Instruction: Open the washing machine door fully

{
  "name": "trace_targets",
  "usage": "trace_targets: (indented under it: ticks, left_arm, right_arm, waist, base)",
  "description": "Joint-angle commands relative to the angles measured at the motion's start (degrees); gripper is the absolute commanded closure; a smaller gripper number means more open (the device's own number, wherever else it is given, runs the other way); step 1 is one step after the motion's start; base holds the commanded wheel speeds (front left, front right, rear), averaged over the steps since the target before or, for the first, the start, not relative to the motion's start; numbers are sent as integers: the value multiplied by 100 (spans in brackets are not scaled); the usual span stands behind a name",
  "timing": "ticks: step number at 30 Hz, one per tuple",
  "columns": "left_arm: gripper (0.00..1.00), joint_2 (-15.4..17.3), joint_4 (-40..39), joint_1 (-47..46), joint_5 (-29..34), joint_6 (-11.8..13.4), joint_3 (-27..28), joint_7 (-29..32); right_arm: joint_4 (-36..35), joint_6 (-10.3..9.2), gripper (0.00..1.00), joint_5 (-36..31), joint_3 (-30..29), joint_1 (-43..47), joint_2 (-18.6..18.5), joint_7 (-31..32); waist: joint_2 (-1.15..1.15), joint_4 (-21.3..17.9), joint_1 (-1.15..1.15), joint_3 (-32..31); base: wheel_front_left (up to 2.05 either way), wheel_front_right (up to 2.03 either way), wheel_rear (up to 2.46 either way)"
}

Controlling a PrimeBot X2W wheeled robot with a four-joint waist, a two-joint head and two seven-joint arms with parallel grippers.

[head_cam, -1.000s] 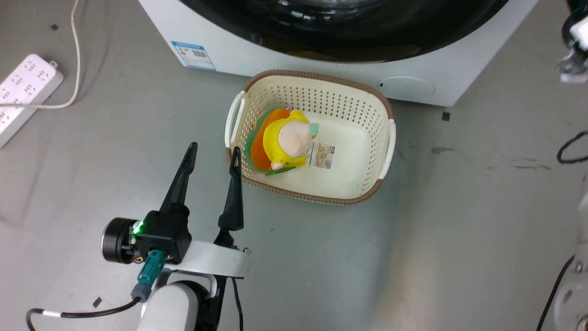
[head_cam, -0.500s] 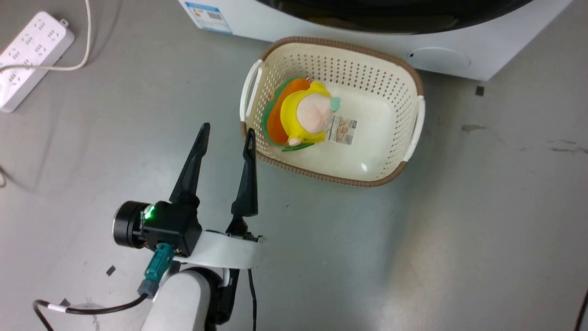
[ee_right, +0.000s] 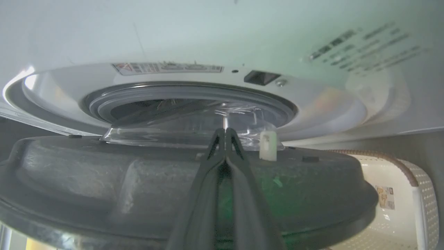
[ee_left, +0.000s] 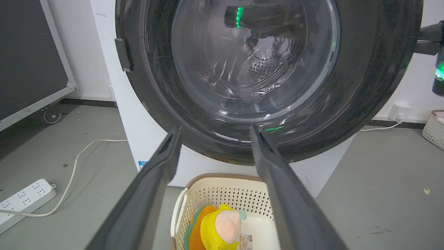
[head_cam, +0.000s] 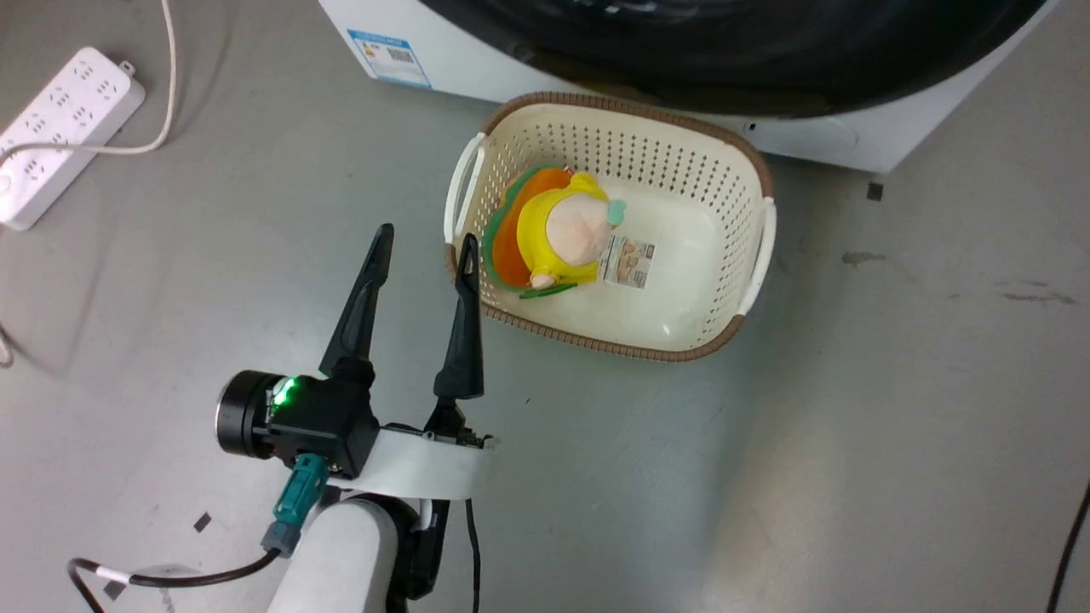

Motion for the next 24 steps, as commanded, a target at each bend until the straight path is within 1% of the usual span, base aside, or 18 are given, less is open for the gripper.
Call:
trace_targets:
  ticks: [1, 4, 11, 16, 21, 24]
  left_arm:
    - [0, 8, 31, -44, -37, 23, -45, -67]
    - [0, 8, 80, 12, -39, 9, -52, -97]
    - [0, 8, 216, 255, -23, -34, 0, -97]
    - [0, 8, 302, 422, -17, -91, 53, -97]
    - [0, 8, 380, 580, -27, -164, 49, -97]
    - [0, 8, 462, 670, -54, -218, 25, -97]
  right_arm:
    - [54, 12, 100, 192, -29, 92, 168, 221]
    - [-54, 12, 100, 367, -65, 350, 301, 455]
    - [-595, 12, 100, 374, 128, 1383, 691, 862]
    - [-1020, 12, 100, 504, 228, 2088, 898, 1176]
    - [-1426, 12, 100, 825, 454, 2689, 988, 1502]
    - [-1525, 12, 100, 1373, 900, 3004, 994, 1615]
  waist:
    - [0, -74, 0, -151]
    - [0, -134, 0, -316]
    - [0, -259, 0, -764]
    - [0, -296, 0, -1030]
    - [0, -298, 0, -1252]
    - [0, -278, 0, -1362]
  base:
    - [0, 0, 0]
    - [0, 0, 0]
    - [0, 0, 0]
    - [0, 0, 0]
    - [0, 0, 0]
    - [0, 0, 0]
